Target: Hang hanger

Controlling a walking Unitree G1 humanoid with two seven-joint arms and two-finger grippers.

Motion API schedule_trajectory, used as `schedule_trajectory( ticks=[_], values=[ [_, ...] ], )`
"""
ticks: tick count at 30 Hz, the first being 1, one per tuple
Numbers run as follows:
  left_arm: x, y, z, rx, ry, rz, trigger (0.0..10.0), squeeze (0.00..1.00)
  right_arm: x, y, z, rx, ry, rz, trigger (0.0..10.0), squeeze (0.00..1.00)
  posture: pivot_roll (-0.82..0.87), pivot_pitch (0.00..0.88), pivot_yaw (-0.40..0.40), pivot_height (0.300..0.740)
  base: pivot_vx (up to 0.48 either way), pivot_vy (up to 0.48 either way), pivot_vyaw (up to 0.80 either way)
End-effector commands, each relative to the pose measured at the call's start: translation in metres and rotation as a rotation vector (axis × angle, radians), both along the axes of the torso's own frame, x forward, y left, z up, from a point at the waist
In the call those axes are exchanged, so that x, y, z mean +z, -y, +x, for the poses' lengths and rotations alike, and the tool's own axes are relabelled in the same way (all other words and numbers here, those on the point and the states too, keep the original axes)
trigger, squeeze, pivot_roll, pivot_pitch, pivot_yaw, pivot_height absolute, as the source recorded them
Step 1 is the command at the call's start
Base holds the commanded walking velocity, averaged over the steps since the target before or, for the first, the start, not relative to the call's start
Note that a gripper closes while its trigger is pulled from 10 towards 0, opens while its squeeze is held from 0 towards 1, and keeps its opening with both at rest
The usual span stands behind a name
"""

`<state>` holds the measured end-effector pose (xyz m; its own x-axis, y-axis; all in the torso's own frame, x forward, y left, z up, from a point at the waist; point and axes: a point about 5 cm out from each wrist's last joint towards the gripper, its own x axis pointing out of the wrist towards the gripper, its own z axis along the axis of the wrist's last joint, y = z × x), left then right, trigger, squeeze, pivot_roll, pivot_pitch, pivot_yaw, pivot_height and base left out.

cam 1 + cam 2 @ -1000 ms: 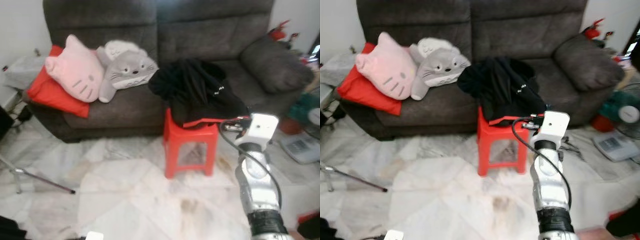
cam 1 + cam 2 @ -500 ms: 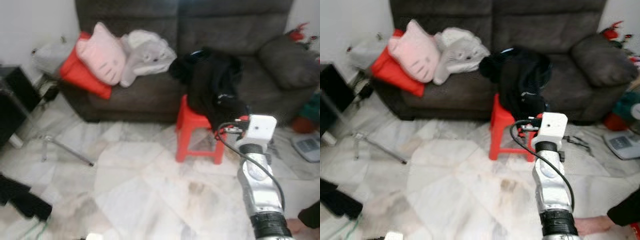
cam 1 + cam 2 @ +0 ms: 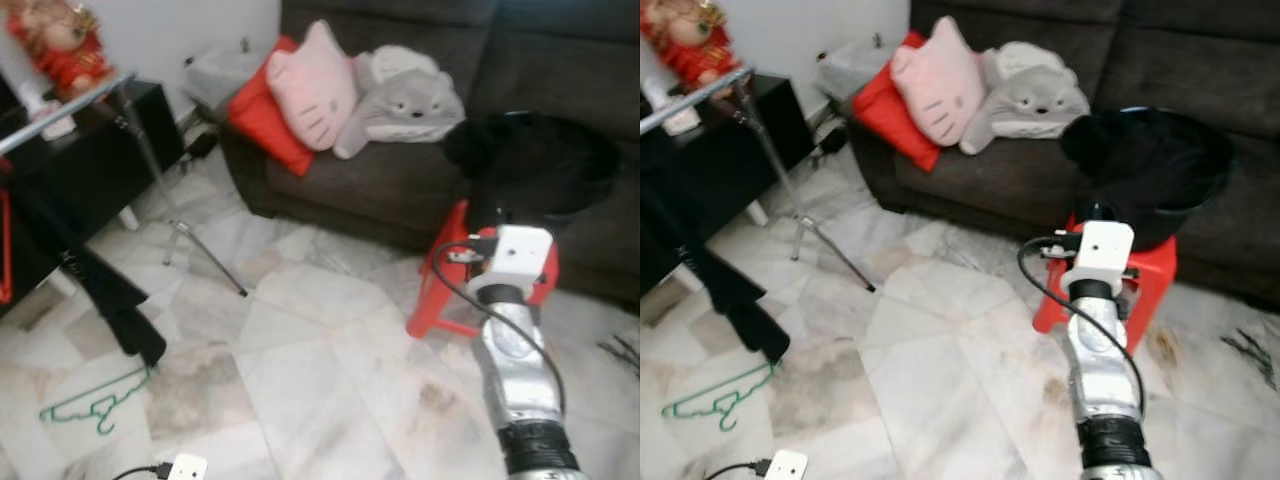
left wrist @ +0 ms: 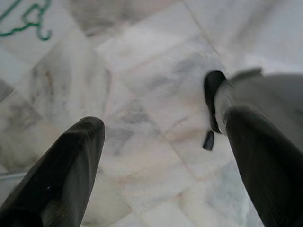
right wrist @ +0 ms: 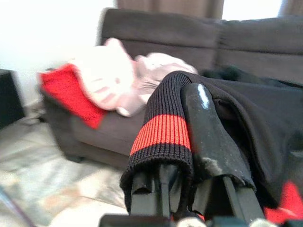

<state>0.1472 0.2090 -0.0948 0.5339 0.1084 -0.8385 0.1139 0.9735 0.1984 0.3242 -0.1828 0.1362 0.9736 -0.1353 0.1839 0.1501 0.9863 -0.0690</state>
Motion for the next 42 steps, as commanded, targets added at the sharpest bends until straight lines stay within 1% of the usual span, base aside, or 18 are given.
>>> schedule_trajectory(
  ticks=[1, 6, 8, 22, 28, 29, 30, 32, 33, 36, 37, 38, 40, 42],
  values=[
    [-0.003, 0.000, -0.007, -0.008, -0.026, 0.000, 10.0, 0.00, 0.005, 0.003, 0.001, 0.007, 0.018, -0.031, 10.0, 0.00, -0.09, 0.007, 0.020, 0.740, 0.000, 0.000, 0.80],
    [-0.003, 0.001, -0.007, -0.012, -0.025, -0.003, 10.0, 0.00, 0.007, 0.004, 0.002, 0.010, 0.025, -0.047, 10.0, 0.00, -0.09, 0.001, 0.018, 0.740, 0.000, 0.000, 0.80],
    [-0.003, 0.002, -0.007, -0.014, -0.024, -0.004, 10.0, 0.00, 0.009, 0.002, 0.003, 0.024, 0.031, -0.074, 10.0, 0.00, -0.09, 0.000, 0.017, 0.740, 0.000, 0.000, 0.80],
    [-0.003, 0.002, -0.006, -0.003, -0.025, -0.007, 10.0, 0.00, 0.009, -0.002, 0.003, 0.061, 0.025, -0.117, 10.0, 0.00, -0.10, 0.010, 0.009, 0.740, 0.000, 0.000, 0.80],
    [-0.003, 0.001, -0.006, -0.004, -0.026, -0.006, 10.0, 0.00, -0.003, -0.003, 0.002, 0.079, -0.039, -0.132, 10.0, 0.00, -0.10, 0.017, 0.011, 0.740, 0.000, 0.000, 0.80],
    [-0.003, 0.001, -0.006, -0.004, -0.026, -0.006, 10.0, 0.00, -0.007, -0.002, 0.002, 0.073, -0.066, -0.143, 10.0, 0.00, -0.10, 0.018, 0.012, 0.740, 0.000, 0.000, 0.80],
    [-0.003, 0.001, -0.006, -0.005, -0.027, -0.006, 10.0, 0.00, -0.021, 0.001, 0.003, 0.057, -0.162, -0.158, 10.0, 0.00, -0.10, 0.021, 0.012, 0.740, 0.000, 0.000, 0.80],
    [-0.003, 0.001, -0.006, -0.005, -0.027, -0.006, 10.0, 0.00, -0.027, 0.003, 0.003, 0.038, -0.198, -0.162, 10.0, 0.00, -0.10, 0.021, 0.011, 0.740, 0.000, 0.000, 0.78],
    [-0.003, 0.001, -0.006, -0.004, -0.027, -0.007, 10.0, 0.00, -0.036, 0.009, 0.001, -0.008, -0.251, -0.109, 10.0, 0.00, -0.10, 0.021, 0.011, 0.740, 0.000, 0.000, 0.00],
    [-0.003, 0.001, -0.006, -0.001, -0.026, -0.008, 10.0, 0.00, -0.049, 0.016, -0.003, -0.059, -0.316, -0.030, 10.0, 0.00, -0.09, 0.025, 0.010, 0.740, 0.000, 0.000, 0.00],
    [-0.003, 0.001, -0.006, 0.000, -0.025, -0.008, 10.0, 0.00, -0.052, 0.017, -0.004, -0.064, -0.329, -0.013, 10.0, 0.00, -0.09, 0.025, 0.010, 0.740, 0.000, 0.000, 0.00],
    [-0.003, 0.001, -0.007, 0.001, -0.025, -0.008, 10.0, 0.00, -0.056, 0.019, -0.006, -0.082, -0.344, 0.024, 10.0, 0.00, -0.09, 0.028, 0.011, 0.740, 0.000, 0.000, 0.00],
    [-0.003, 0.000, -0.007, 0.001, -0.025, -0.008, 10.0, 0.00, -0.058, 0.021, -0.007, -0.092, -0.351, 0.040, 10.0, 0.00, -0.09, 0.028, 0.011, 0.740, 0.000, 0.000, 0.00],
    [-0.003, 0.001, -0.007, -0.002, -0.024, -0.011, 10.0, 0.00, -0.063, 0.025, -0.008, -0.122, -0.374, 0.080, 10.0, 0.00, -0.09, 0.031, 0.013, 0.740, 0.000, 0.000, 0.00]
  ],
)
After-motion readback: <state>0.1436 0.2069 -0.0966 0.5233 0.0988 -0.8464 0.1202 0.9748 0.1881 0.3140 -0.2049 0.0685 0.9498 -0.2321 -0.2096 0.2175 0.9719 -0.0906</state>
